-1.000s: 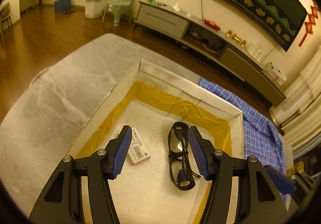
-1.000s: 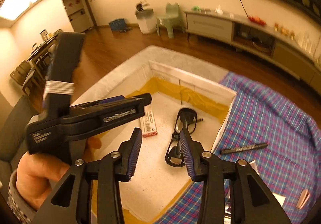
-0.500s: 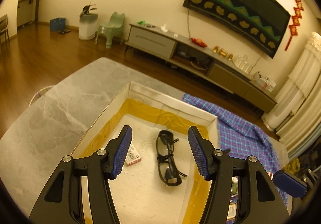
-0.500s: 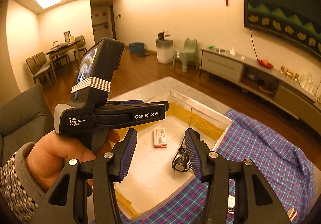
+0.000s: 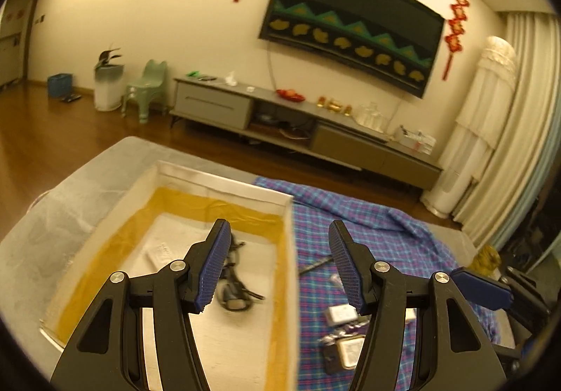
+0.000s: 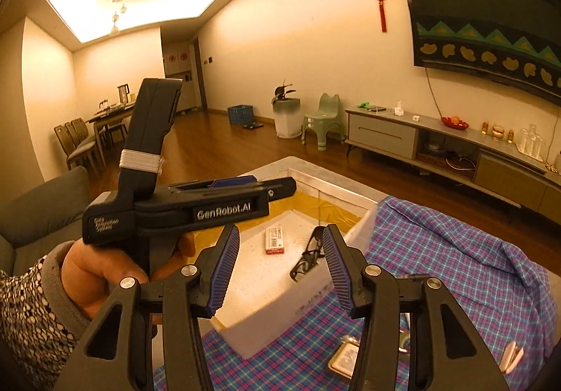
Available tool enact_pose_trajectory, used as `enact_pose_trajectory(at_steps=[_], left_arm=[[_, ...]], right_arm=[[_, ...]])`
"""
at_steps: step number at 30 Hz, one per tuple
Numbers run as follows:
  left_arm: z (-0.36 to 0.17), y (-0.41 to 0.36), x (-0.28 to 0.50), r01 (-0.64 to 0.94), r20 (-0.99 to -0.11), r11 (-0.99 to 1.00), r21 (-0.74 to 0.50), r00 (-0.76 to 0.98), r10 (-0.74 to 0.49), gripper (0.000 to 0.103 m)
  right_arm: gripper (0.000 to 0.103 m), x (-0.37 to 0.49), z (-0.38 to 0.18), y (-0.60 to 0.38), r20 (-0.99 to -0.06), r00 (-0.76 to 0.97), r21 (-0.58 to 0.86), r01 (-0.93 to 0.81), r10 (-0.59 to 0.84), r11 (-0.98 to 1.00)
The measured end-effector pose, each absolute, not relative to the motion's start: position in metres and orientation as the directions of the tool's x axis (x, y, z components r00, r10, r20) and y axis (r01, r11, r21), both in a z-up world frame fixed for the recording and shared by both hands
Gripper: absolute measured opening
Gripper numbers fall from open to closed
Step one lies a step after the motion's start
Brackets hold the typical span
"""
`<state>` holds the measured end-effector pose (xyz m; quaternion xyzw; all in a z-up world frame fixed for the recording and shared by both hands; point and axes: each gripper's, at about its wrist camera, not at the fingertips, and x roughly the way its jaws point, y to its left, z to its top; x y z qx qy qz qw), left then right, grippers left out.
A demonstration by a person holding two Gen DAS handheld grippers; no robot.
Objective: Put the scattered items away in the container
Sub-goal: 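Move both tools back over the plaid shirt toward the gold tin and white packet, then grasp the gold square tin with the left tool while the right tool grasps the white-gold packet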
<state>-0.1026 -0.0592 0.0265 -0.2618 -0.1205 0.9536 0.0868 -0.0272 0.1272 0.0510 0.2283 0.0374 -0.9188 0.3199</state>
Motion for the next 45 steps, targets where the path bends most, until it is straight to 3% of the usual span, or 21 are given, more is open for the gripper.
enact_pose_trajectory(at_steps=[5,13,15,23,33,39,43,45], left_arm=[[0.02,-0.027,-0.099,-0.173,-0.5,-0.957,-0.235,-0.823,0.271,0.061],[-0.01,0.025,-0.095,-0.284,-0.586,-0.938,-0.2,-0.732,0.347,0.061],[-0.021,0.032,-0.096,-0.287,-0.609,-0.937,-0.197,-0.713,0.347,0.061],[-0.047,0.038,-0.107,-0.274,-0.682,-0.927,-0.255,-0.628,0.374,0.061],[-0.054,0.069,-0.089,-0.344,-0.686,-0.937,-0.057,-0.668,0.287,0.061],[-0.075,0.095,-0.084,-0.38,-0.738,-0.924,-0.031,-0.615,0.278,0.062],[-0.098,0.1,-0.087,-0.348,-0.772,-0.937,0.017,-0.601,0.209,0.062],[-0.104,0.102,-0.087,-0.342,-0.776,-0.939,0.027,-0.599,0.196,0.062]], right_arm=[[0.053,-0.014,0.037,0.164,-0.434,-0.717,0.111,0.558,-0.545,-0.822],[0.054,-0.017,-0.01,0.227,-0.508,-0.717,0.193,0.446,-0.477,-0.874],[0.06,-0.016,-0.021,0.233,-0.525,-0.709,0.206,0.431,-0.471,-0.878],[0.067,-0.022,-0.071,0.211,-0.648,-0.635,0.129,0.453,-0.421,-0.882],[0.067,-0.045,-0.087,0.263,-0.696,-0.635,0.191,0.287,-0.335,-0.939],[0.067,-0.076,-0.099,0.29,-0.735,-0.612,0.203,0.211,-0.291,-0.956],[0.078,-0.099,-0.112,0.299,-0.768,-0.592,0.169,0.179,-0.244,-0.969],[0.079,-0.106,-0.116,0.298,-0.777,-0.589,0.126,0.199,-0.221,-0.972]])
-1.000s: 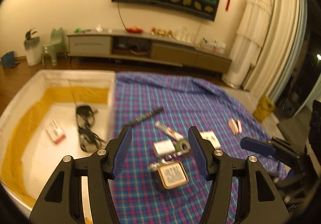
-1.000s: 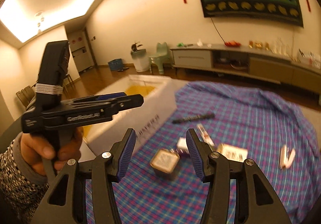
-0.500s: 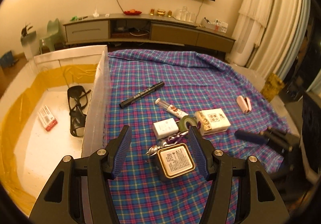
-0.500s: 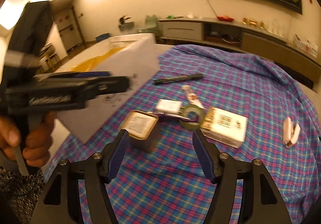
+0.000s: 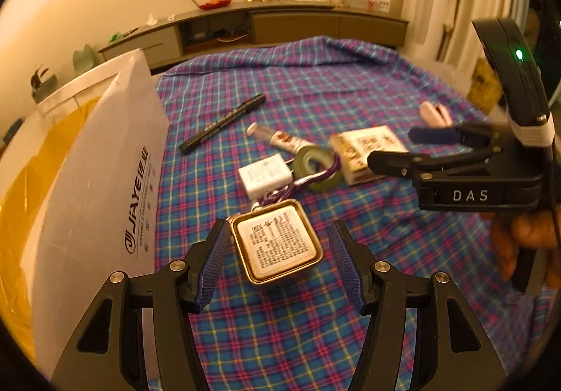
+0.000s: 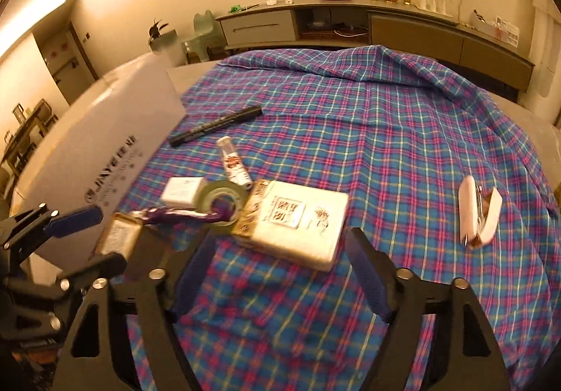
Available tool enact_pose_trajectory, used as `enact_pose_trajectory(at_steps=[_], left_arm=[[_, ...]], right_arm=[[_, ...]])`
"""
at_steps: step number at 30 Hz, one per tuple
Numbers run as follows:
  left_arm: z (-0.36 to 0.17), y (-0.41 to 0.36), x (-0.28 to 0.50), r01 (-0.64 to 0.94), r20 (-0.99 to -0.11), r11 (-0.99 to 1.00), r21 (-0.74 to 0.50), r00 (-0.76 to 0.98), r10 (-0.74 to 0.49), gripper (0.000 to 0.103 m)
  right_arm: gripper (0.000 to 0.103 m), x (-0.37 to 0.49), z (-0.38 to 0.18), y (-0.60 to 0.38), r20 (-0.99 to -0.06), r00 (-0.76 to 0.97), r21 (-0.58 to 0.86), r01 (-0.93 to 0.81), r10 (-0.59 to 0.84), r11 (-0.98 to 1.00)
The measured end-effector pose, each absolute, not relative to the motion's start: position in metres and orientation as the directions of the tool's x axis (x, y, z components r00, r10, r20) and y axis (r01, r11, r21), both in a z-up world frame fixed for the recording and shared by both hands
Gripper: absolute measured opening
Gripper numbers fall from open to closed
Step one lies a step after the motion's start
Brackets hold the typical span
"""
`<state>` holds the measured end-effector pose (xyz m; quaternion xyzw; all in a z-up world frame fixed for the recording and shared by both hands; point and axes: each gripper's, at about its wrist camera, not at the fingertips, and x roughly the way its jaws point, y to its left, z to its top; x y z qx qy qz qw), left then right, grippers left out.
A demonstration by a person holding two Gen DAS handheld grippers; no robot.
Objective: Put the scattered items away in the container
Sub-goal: 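Grasp the gold square tin with the left tool while the right tool grasps the white-gold packet, then carry the gold tin in the left tool while the right tool carries the packet over the white box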
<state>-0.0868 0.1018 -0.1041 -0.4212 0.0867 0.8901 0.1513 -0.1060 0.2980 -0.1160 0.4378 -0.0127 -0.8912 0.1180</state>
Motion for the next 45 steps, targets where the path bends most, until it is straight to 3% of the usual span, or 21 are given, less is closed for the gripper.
enact_pose_trajectory(at_steps=[8,16,19,22,25,45], left_arm=[[-0.122,0.101,-0.097,-0.301,-0.801,-0.953,0.009,-0.573,0.173,0.063],[-0.141,0.1,-0.109,-0.282,-0.824,-0.959,-0.022,-0.539,0.177,0.063],[-0.138,0.096,-0.11,-0.282,-0.813,-0.958,-0.048,-0.546,0.202,0.058],[-0.134,0.092,-0.11,-0.277,-0.805,-0.96,-0.049,-0.557,0.202,0.056],[-0.129,0.09,-0.109,-0.279,-0.801,-0.959,-0.055,-0.561,0.209,0.056],[-0.06,0.079,-0.089,-0.343,-0.69,-0.929,-0.141,-0.639,0.341,0.055]], right_arm=[[0.081,-0.127,-0.126,0.28,-0.805,-0.575,-0.138,0.422,-0.146,-0.896],[0.082,-0.13,-0.146,0.272,-0.818,-0.552,-0.201,0.537,-0.161,-0.819],[0.081,-0.132,-0.144,0.279,-0.825,-0.53,-0.141,0.527,-0.194,-0.838],[0.066,-0.135,-0.14,0.286,-0.83,-0.512,-0.076,0.494,-0.219,-0.866],[0.059,-0.137,-0.137,0.289,-0.835,-0.495,-0.026,0.471,-0.239,-0.882],[0.053,-0.103,-0.094,0.297,-0.78,-0.548,0.134,0.326,-0.303,-0.936]])
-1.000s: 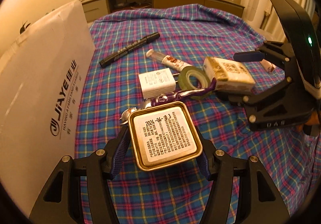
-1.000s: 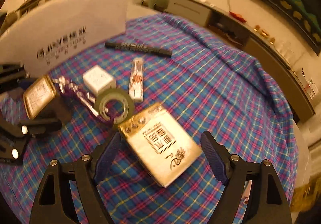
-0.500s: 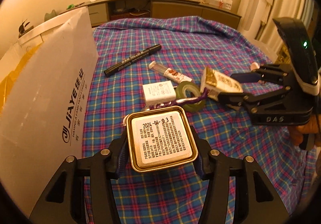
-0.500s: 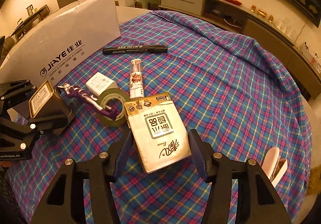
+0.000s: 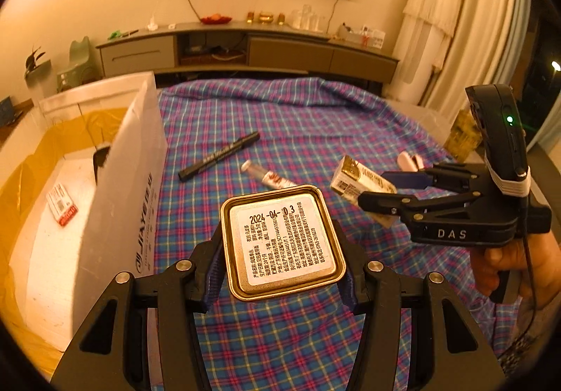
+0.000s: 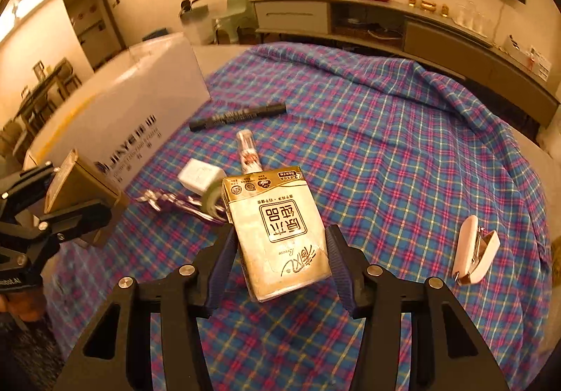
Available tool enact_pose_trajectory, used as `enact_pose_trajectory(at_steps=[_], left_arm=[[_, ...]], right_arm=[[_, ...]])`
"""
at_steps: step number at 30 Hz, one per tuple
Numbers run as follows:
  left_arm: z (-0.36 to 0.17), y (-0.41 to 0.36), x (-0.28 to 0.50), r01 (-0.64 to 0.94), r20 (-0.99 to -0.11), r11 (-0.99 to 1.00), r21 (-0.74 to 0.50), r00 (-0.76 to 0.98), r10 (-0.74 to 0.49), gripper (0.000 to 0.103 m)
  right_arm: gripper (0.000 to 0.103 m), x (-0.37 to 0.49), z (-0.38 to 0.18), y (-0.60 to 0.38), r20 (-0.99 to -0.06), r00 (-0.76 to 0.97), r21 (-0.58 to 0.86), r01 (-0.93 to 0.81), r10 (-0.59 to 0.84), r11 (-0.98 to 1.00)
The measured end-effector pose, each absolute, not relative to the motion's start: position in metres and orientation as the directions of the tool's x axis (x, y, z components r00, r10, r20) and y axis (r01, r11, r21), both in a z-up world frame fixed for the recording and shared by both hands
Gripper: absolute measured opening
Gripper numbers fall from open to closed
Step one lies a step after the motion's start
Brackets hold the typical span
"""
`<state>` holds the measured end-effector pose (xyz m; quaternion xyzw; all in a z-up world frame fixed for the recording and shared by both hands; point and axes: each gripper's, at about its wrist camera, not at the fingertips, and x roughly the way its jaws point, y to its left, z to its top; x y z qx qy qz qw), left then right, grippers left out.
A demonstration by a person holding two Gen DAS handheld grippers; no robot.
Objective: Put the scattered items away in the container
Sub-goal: 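Carry the gold tin in the left tool while the right tool carries the packet over the white box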
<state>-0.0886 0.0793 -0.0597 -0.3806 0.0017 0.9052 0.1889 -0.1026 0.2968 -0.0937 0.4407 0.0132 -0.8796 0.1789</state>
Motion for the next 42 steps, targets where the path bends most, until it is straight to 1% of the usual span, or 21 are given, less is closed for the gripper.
enact_pose_trajectory(at_steps=[7,25,31,42], left_arm=[[-0.045,0.069,-0.089,-0.33,-0.662,-0.93,-0.161,-0.663,0.35,0.055],[-0.015,0.046,-0.08,-0.314,-0.599,-0.928,-0.201,-0.71,0.37,0.055],[-0.005,0.037,-0.077,-0.307,-0.576,-0.927,-0.218,-0.726,0.376,0.055],[0.013,0.015,-0.074,-0.286,-0.533,-0.924,-0.252,-0.756,0.38,0.055]], right_arm=[[0.053,-0.085,-0.066,0.278,-0.724,-0.602,0.158,0.33,-0.336,-0.931],[0.053,-0.034,-0.035,0.264,-0.629,-0.692,0.247,0.254,-0.354,-0.935],[0.053,-0.019,-0.028,0.258,-0.606,-0.706,0.288,0.234,-0.366,-0.928],[0.053,-0.008,-0.011,0.242,-0.583,-0.714,0.319,0.237,-0.387,-0.918]])
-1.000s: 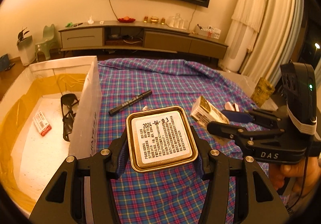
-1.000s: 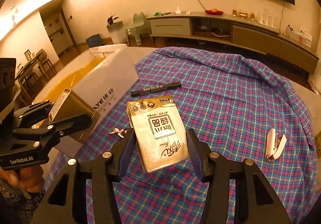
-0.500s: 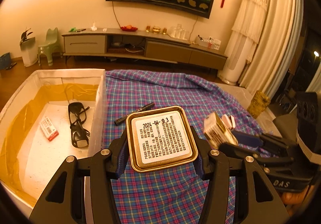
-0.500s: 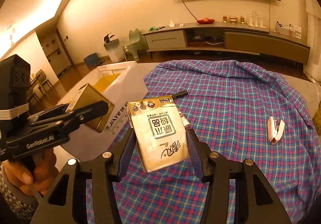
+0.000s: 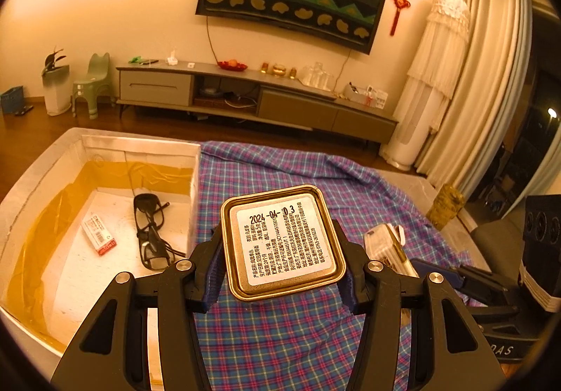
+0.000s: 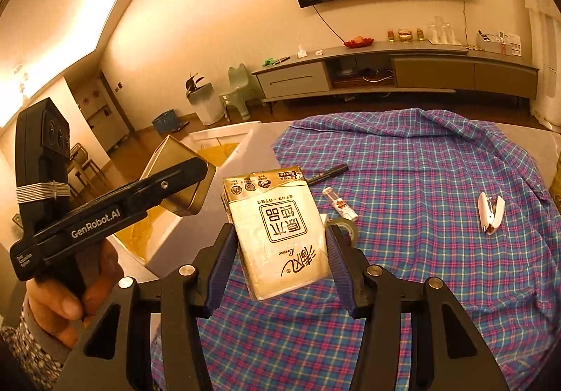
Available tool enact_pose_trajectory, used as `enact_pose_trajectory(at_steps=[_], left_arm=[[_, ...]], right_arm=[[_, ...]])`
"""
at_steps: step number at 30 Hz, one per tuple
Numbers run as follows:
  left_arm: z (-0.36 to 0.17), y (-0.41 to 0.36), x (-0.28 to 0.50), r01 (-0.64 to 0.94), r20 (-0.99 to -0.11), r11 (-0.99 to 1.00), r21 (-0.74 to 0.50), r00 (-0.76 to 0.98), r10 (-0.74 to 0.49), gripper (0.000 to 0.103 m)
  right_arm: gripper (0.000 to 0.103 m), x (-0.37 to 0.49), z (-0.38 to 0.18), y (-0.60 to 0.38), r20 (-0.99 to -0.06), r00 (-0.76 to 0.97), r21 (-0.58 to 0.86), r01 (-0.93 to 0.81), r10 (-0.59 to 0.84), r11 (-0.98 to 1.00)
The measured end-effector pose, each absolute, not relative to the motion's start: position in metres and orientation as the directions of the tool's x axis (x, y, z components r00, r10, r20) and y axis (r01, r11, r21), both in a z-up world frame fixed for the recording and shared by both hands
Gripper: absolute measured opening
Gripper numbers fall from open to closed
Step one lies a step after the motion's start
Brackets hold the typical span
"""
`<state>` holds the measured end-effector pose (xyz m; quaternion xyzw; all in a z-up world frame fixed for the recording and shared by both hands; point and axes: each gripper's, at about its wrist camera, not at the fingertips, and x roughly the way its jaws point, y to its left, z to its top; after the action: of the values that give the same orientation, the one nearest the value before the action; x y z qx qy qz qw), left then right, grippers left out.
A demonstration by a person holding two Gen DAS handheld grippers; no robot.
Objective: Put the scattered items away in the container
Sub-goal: 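Carry the gold tin in the left tool while the right tool carries the packet over the white box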
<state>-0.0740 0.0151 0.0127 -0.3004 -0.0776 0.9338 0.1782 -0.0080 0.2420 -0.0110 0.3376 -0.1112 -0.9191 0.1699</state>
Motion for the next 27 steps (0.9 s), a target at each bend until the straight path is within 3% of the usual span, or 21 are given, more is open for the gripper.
enact_pose_trajectory(at_steps=[27], left_arm=[[0.043,-0.049,-0.065,-0.211,-0.451,-0.915,-0.343,-0.818,0.357,0.055]], right_arm=[[0.053,0.007,0.042,0.167,-0.555,-0.717,0.244,0.344,-0.421,-0.907]])
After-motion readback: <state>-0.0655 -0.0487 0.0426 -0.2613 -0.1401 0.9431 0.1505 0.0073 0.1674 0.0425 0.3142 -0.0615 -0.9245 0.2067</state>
